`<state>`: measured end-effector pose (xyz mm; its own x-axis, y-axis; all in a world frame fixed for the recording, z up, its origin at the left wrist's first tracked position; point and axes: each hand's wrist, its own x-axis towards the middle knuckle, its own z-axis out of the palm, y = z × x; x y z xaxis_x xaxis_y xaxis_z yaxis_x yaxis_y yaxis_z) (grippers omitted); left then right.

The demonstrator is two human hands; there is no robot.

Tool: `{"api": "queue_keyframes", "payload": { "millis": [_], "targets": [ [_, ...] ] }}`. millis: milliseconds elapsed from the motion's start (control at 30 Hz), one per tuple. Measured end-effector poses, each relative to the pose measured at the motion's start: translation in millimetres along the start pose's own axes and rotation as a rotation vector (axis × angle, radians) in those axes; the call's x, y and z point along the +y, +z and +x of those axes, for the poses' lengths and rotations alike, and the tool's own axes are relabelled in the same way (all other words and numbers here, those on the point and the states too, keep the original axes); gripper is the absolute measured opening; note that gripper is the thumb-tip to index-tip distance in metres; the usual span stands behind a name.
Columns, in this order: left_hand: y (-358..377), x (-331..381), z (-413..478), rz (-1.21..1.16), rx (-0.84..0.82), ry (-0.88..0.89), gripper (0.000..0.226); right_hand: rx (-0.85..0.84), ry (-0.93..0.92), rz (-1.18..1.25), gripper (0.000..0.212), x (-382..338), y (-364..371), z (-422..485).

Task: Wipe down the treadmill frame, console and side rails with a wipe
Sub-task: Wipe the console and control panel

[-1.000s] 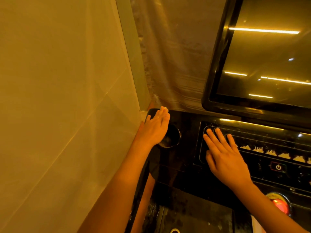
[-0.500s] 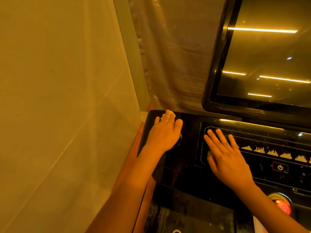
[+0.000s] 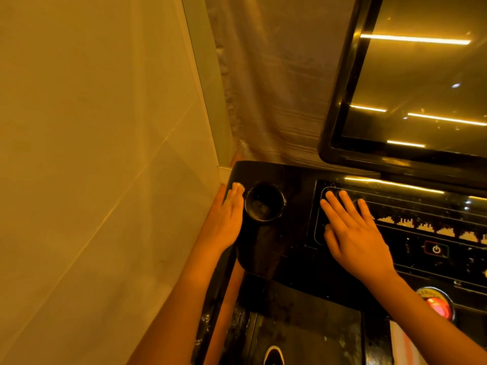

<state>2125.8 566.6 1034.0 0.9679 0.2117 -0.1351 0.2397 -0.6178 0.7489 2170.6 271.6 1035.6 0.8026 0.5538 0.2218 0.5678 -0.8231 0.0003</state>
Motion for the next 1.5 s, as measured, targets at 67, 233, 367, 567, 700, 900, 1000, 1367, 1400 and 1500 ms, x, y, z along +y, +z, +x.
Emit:
{"api": "queue_keyframes", "payload": {
  "millis": [67,233,367,567,700,900,1000,1367,1400,1500],
  "targets": [
    [15.9,-9.5,-29.0,-0.027,-0.031,-0.002,0.046,0.001,-0.003,-0.003,0.058,-0.4,-0.5,0.0],
    [52.8,-8.5,-74.7,0.030,-0.011,0.038,0.058,-0.008,-0.002,0.002,0.058,0.2,-0.8,-0.2],
    [73.6,4.6,-90.2,0.040,-0.007,0.047,0.056,-0.020,-0.001,0.010,0.058,-0.1,-2.3,0.9],
    [78.8,2.1,-93.1,0.000,0.083,0.045,0.060,-0.043,-0.004,0.006,0.058,1.6,-4.5,0.3],
    [96.0,19.7,-96.9,0.093,0.100,0.024,0.056,-0.055,-0.021,0.045,0.057,1.4,-7.9,1.9],
    [103.4,31.0,-97.8,0.132,0.142,-0.066,0.053,-0.173,-0.198,0.128,0.059,42.8,-27.8,3.5],
    [118.6,52.9,-98.7,0.155,0.172,-0.060,0.057,-0.152,-0.314,0.024,0.060,61.6,-25.8,-2.3],
    [103.3,81.2,-62.9,0.579,0.159,0.072,0.068,-0.072,-0.333,-0.007,0.061,61.2,-17.0,-4.0],
    [97.9,85.8,-52.5,0.613,0.151,0.089,0.068,-0.072,-0.336,-0.004,0.060,60.9,-17.9,-2.9],
    [83.4,98.0,-20.7,0.656,0.127,0.107,0.067,-0.080,-0.342,-0.002,0.060,60.8,-18.3,-3.2]
  ]
}}
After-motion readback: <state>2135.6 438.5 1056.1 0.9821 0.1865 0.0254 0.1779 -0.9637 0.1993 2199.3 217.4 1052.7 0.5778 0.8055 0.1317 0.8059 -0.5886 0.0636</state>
